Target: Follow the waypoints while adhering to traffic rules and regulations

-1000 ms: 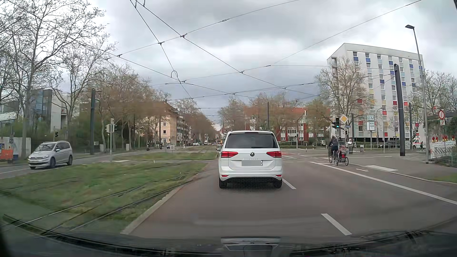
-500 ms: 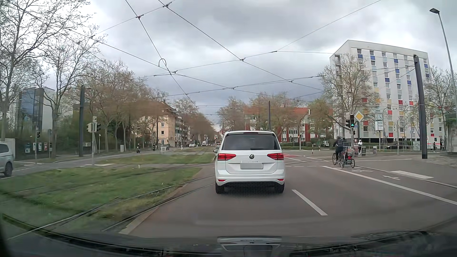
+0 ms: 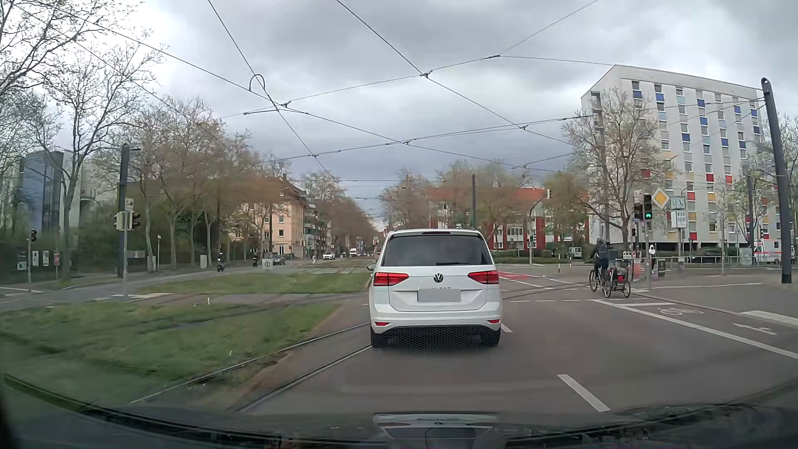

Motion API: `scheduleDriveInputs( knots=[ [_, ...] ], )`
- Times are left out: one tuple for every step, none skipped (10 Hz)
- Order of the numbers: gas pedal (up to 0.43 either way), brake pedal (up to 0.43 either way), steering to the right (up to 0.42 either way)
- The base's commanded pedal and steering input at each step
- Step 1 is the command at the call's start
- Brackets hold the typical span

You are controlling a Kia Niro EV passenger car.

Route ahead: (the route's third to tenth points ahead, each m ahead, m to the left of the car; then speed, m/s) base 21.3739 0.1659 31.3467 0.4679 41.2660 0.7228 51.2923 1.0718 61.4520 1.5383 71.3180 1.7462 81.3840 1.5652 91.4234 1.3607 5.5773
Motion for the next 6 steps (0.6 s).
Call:
scheduleDriveInputs(
  knots=[
    [0.000,0.000,-0.002],
    [0.000,0.000,-0.002],
    [0.000,0.000,-0.002],
    [0.000,0.000,-0.003],
    [0.000,0.000,-0.003],
    [0.000,0.000,-0.004]
  ],
)
